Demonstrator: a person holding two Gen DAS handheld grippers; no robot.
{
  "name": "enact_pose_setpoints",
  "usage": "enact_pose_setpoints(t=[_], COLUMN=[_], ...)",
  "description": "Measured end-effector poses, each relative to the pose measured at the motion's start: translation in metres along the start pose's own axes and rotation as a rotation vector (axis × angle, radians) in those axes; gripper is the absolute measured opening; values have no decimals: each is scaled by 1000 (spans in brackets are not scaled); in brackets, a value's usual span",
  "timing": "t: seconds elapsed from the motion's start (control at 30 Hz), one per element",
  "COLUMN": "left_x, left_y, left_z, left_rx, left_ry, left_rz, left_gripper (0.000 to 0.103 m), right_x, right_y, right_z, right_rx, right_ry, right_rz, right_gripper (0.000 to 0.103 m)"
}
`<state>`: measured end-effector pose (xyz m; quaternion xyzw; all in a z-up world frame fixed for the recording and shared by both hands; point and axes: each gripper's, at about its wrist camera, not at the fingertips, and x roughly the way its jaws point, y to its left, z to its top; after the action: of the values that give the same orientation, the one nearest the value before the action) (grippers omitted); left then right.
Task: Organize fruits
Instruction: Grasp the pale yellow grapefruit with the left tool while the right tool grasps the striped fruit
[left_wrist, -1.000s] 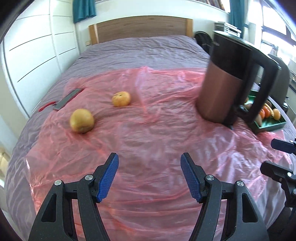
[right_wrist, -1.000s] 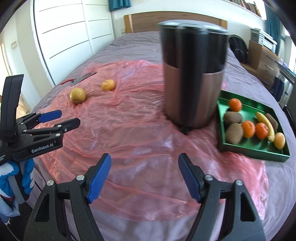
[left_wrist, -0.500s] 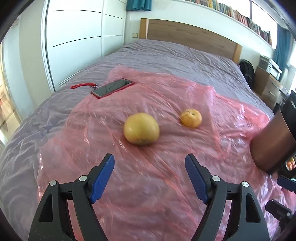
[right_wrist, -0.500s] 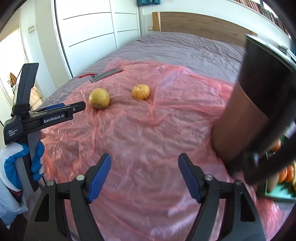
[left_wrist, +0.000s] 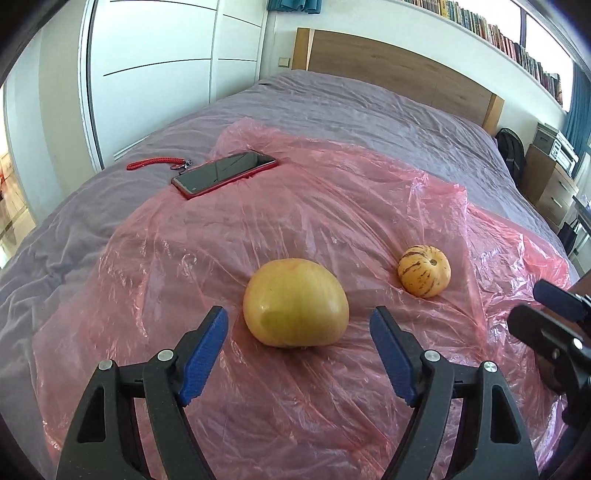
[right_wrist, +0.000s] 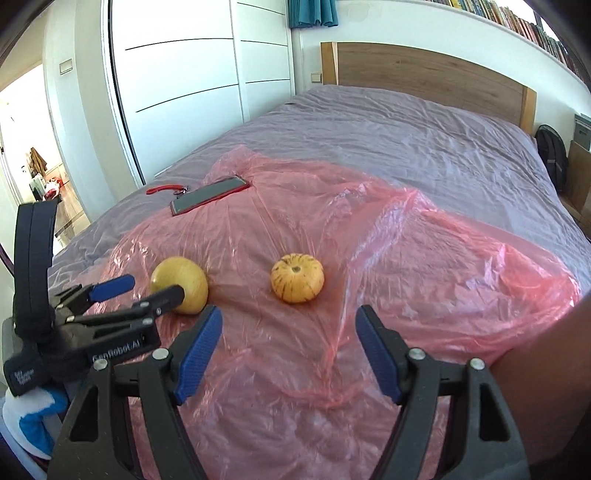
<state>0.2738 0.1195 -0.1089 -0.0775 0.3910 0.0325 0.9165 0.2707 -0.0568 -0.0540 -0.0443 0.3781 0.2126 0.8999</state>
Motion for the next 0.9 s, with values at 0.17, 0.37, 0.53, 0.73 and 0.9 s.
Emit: enact_pose_setpoints(t=[0.17,0.37,0.53,0.73,0.9], left_x=[22,31,42,44,43], left_y=[-3,-2,2,4,6], left_z=[-1,-2,-4,-5,-7], left_rx=[10,5,-12,-27,-32], left_ry=[43,33,59,50,32], left_rz=[-11,4,-7,-19,-27], left_gripper=[74,74,70,68,67], right_x=[42,83,108,126,129], right_y=[2,3,0,-2,-2], right_z=[19,23,19,13,10], right_rx=[-22,-36,-26,-26,-26], right_ry=[9,38,63,85,83], right_rz=[16,0,-3,-9,-10], right_gripper=[98,96,86,62,62])
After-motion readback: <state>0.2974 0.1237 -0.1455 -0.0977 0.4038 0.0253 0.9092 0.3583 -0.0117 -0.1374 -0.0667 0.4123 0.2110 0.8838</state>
